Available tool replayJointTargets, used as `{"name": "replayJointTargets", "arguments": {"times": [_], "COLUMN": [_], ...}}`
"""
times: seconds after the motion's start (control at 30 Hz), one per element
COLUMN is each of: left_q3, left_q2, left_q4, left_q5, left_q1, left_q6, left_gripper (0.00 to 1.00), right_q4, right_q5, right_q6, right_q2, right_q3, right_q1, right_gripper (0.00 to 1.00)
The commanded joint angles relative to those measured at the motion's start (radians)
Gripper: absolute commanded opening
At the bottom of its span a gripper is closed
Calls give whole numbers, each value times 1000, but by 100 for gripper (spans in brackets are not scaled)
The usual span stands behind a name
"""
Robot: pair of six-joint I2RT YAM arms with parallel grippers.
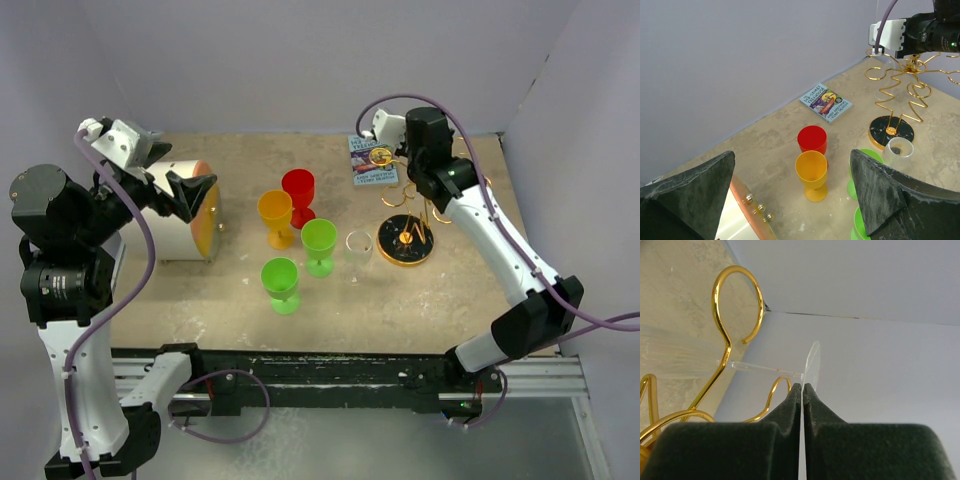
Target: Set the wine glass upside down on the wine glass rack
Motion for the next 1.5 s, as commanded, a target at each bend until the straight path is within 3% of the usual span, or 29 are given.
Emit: {"name": "replayJointTargets", "arguments": {"times": [0.0, 1.47], "left_q3": [-1, -20], "left_q2": [-4, -6], "left_q4": [42, 49], "left_q5": [14, 28], "left_q1": [10, 24], "left_q6": [21, 20], "left_gripper": [99, 99], "right_q4": [1, 18], "right_q5": [-11, 119], "right_q6": [-18, -65], "right_q2": [-4, 107], "right_q3": [54, 97], "right_q1": [20, 128], "right_gripper": [0, 0]}}
